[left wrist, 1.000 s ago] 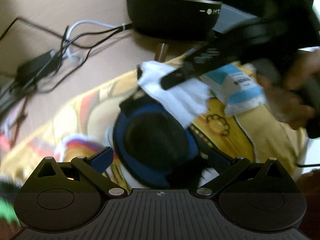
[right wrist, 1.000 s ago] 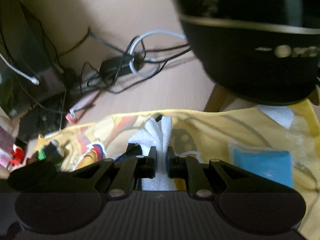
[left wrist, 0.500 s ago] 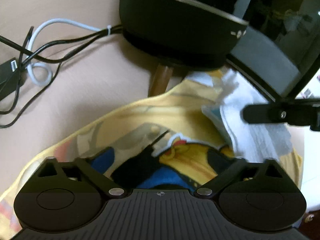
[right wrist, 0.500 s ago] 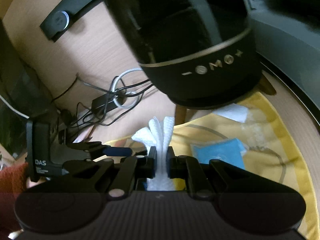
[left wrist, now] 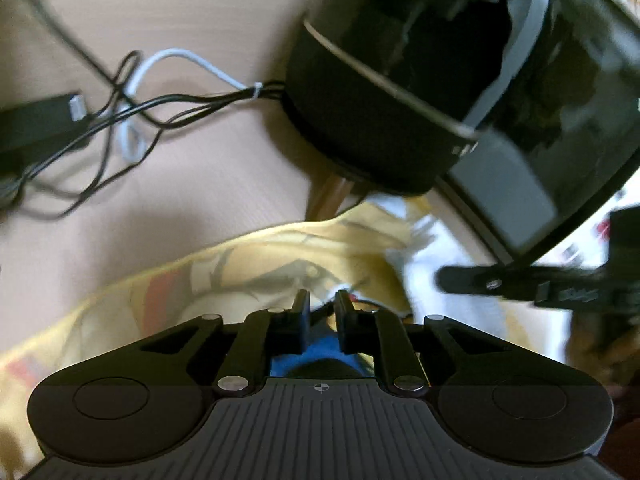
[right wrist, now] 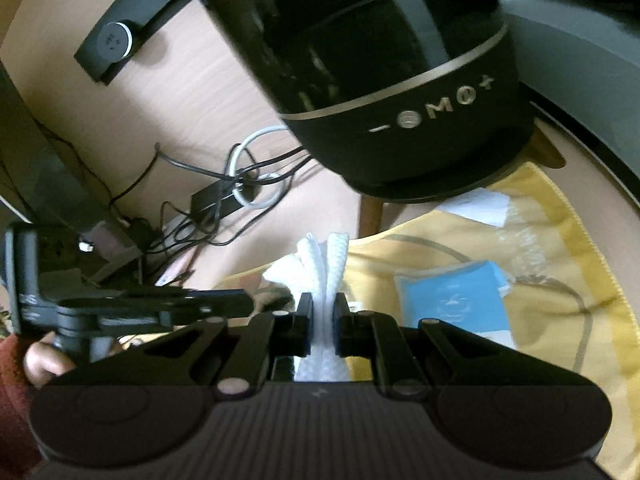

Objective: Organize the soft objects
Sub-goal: 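Rub the white wipe in the right tool across the container's surface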

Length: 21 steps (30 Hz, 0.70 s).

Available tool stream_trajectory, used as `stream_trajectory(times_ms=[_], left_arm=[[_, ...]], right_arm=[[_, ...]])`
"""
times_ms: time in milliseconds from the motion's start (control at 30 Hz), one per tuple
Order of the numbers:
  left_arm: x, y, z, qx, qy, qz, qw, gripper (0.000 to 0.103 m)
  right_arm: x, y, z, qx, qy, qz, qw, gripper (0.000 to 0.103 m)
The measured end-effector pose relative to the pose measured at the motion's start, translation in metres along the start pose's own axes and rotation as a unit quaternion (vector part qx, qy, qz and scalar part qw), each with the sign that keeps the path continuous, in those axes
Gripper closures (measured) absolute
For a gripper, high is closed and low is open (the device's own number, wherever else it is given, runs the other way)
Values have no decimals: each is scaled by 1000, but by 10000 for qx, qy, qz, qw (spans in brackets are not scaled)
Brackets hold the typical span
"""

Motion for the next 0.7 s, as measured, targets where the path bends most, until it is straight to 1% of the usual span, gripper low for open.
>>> stream_trajectory(times_ms=[67,100,167,200,233,267,300,333,367,400,433,467,500,533,567,600,633,667,700], left_arm=[[3,-9,-16,-80,-162,-277,9995,88],[4,-16,-21,-85,-116,-382,9992,87],[6,-32,-26,-27,286,-471,9985,84],[5,-40,-27,10,481,-428,9979,77],[2,-50,-27,36,617,-405,9973,60],[-2,-59,-28,47,669,-445,9968,52],[-7,-69,-28,62,696,-496,9963,39],[-12,-77,-27,84,675,-551,9962,30],[-16,-84,-26,99,658,-571,9961,26],[-20,-89,-24,120,690,-562,9960,18],[-24,-94,-20,150,826,-490,9953,9],[-29,-98,-17,181,962,-418,9943,8],[-34,-103,-13,212,1097,-346,9931,8],[-38,-107,-10,242,1232,-274,9917,7],[-42,-110,-6,274,1307,-238,9908,6],[-45,-112,-2,306,1254,-277,9912,5],[-47,-113,3,339,1202,-315,9917,4],[-49,-115,6,365,1143,-349,9922,4],[-50,-116,8,372,1091,-373,9926,3]], right_arm=[[7,1,4,38,11,-188,9998,92],[8,0,8,85,-32,-272,9996,92],[8,-2,19,276,-204,-328,9989,92],[8,-6,24,397,-213,-369,9983,92],[9,-11,28,522,-220,-445,9974,92],[9,-16,31,620,-327,-562,9960,92],[8,-23,33,694,-584,-751,9930,91],[7,-28,33,711,-913,-974,9885,87],[6,-31,31,679,-1223,-1201,9829,85],[7,-33,27,589,-1464,-1405,9774,81],[12,-32,21,451,-1571,-1591,9736,77],[17,-30,14,313,-1677,-1776,9692,73],[24,-28,7,152,-1760,-1962,9645,60],[33,-24,0,-59,-1757,-2156,9605,44],[43,-20,-3,-193,-1671,-2354,9572,37],[53,-18,-2,-199,-1462,-2569,9551,27],[62,-16,4,-88,-1173,-2739,9545,26],[66,-15,13,43,-1010,-2803,9546,26],[67,-14,27,203,-936,-2839,9541,26]])
Point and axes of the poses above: each gripper's, at about its wrist camera, not at the fingertips, and z roughly the way its jaws point, x to its left, y to its top, the point moved 7 cm from there along z, roughly the way its jaws point, and after that the axes turned 9 degrees about x, right-handed, at the moved point
